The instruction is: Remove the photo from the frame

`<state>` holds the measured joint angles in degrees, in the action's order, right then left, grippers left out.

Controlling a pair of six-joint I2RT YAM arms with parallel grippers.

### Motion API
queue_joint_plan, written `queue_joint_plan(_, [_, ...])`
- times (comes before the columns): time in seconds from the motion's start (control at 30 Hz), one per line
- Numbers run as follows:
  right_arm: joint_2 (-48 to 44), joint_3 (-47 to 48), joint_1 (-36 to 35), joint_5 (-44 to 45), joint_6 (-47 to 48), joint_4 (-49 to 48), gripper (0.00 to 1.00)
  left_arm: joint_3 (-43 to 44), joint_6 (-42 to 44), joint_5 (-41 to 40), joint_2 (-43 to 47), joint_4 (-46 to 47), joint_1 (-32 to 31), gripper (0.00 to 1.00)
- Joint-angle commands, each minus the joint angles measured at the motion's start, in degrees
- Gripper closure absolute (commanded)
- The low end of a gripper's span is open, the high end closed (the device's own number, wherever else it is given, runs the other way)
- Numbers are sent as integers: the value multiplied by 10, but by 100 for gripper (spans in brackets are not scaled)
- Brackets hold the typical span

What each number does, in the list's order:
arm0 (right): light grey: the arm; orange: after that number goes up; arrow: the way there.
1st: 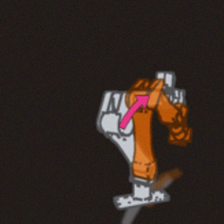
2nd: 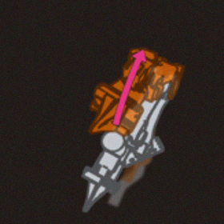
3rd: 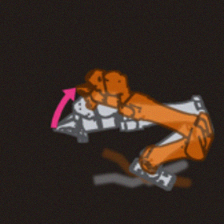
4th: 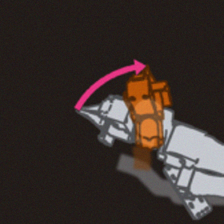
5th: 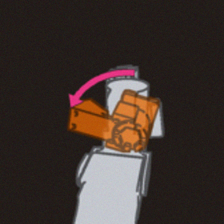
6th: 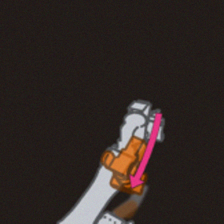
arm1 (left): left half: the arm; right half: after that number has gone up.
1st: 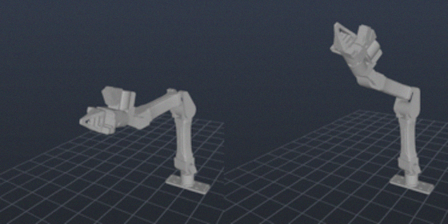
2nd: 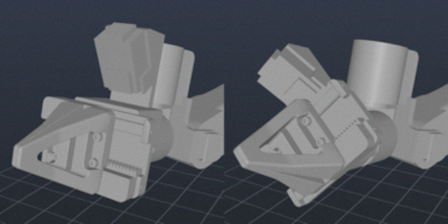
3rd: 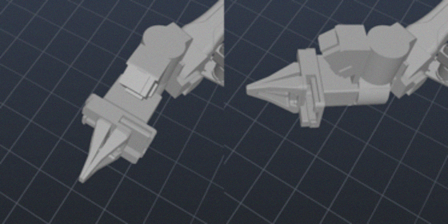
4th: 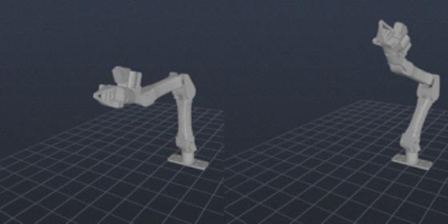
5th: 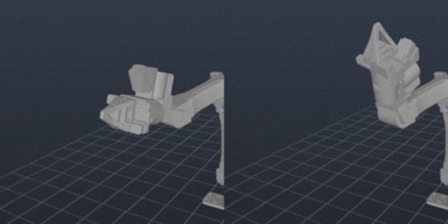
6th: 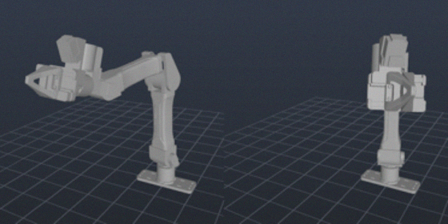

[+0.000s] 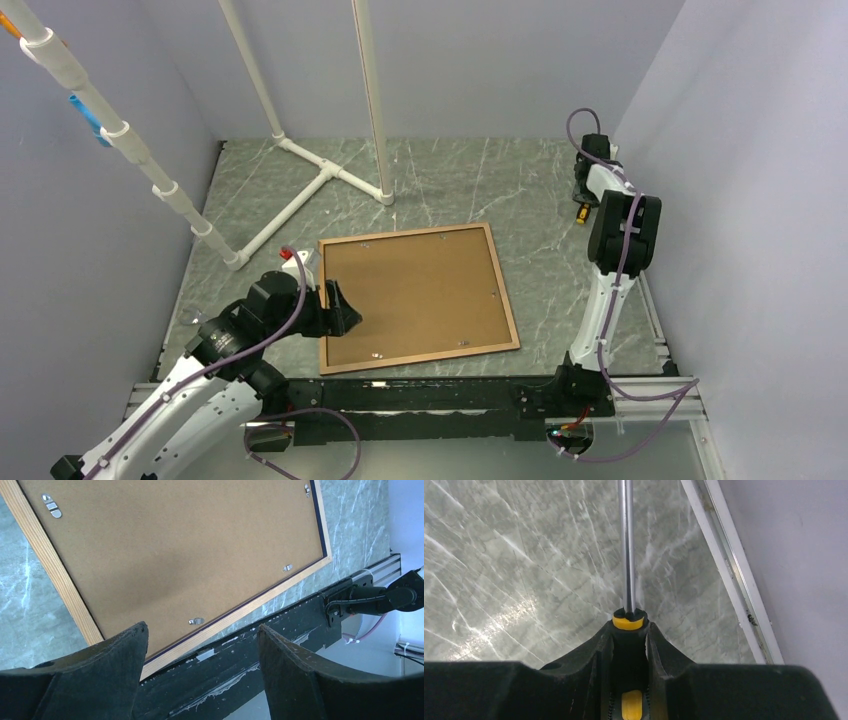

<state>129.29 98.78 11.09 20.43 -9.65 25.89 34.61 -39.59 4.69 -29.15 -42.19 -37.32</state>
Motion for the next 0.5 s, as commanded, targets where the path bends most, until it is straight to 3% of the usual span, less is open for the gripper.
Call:
queue_joint_plan(0.0, [34,41,-1,-27,36,31,86,7,18,9,-14,32,0,18])
queue_joint_plan(0.3, [67,87,-2,-45,31,63,64,14,23,14,-26,37,0,18])
queue_joint_plan(0.47, [75,96,-4,-60,31,67,59,17,22,1,-22,27,1,16])
